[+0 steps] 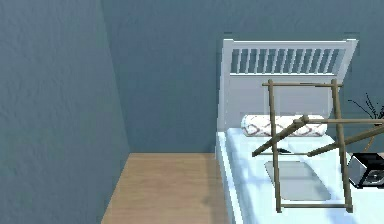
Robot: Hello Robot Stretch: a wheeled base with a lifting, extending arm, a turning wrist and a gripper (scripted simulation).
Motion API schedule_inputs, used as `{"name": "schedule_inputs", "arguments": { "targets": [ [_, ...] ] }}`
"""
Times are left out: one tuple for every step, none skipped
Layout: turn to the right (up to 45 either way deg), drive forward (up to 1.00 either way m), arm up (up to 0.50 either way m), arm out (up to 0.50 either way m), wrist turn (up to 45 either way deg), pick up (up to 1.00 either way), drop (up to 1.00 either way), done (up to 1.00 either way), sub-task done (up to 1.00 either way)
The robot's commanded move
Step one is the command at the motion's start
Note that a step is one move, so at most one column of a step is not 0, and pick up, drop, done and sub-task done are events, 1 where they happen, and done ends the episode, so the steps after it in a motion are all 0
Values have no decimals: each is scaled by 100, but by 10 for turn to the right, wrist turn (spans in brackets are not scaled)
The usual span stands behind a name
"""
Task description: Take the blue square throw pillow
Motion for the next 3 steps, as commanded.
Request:
{"name": "schedule_inputs", "arguments": {
  "targets": [
    [0, 0, 0, 0, 450, 0, 0, 0, 0],
    [0, 0, 0, 0, 330, 0, 0, 0, 0],
    [0, 0, -30, 0, 0, 0, 0, 0, 0]
  ]
}}
